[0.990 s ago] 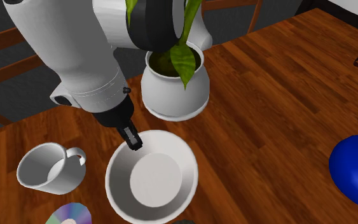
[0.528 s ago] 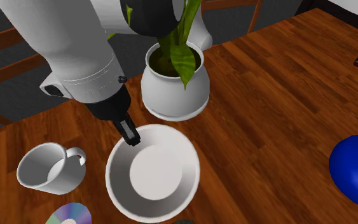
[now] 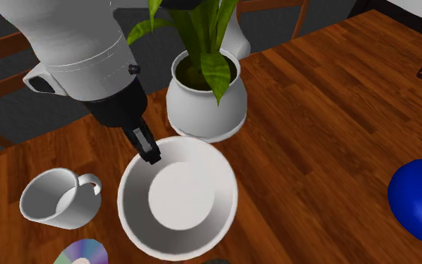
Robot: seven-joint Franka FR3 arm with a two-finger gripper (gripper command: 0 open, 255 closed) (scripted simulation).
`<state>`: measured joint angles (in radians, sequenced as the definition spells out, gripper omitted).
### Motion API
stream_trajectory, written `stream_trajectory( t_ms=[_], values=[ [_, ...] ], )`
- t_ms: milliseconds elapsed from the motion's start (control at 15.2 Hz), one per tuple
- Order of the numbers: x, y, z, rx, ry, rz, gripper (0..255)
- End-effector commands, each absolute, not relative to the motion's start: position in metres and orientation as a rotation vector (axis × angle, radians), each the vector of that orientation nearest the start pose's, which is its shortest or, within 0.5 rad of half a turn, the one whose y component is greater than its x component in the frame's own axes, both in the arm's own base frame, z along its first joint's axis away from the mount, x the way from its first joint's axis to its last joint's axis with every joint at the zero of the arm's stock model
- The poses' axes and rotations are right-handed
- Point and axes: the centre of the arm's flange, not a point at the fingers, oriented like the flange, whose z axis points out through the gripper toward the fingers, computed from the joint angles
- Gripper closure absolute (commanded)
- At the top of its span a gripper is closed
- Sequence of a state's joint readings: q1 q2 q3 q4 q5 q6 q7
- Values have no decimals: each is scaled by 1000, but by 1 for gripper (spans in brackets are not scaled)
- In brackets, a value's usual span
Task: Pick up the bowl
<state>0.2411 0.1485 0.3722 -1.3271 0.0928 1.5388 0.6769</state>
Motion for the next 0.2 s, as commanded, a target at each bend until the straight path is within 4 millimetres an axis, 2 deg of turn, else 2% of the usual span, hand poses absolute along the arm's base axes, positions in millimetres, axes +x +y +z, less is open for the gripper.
stream_trajectory(
  t_ms=[0,132],
  values=[
    [491,334,669,-2978,93,42,255],
    [491,334,670,-2978,93,42,255]
  ],
)
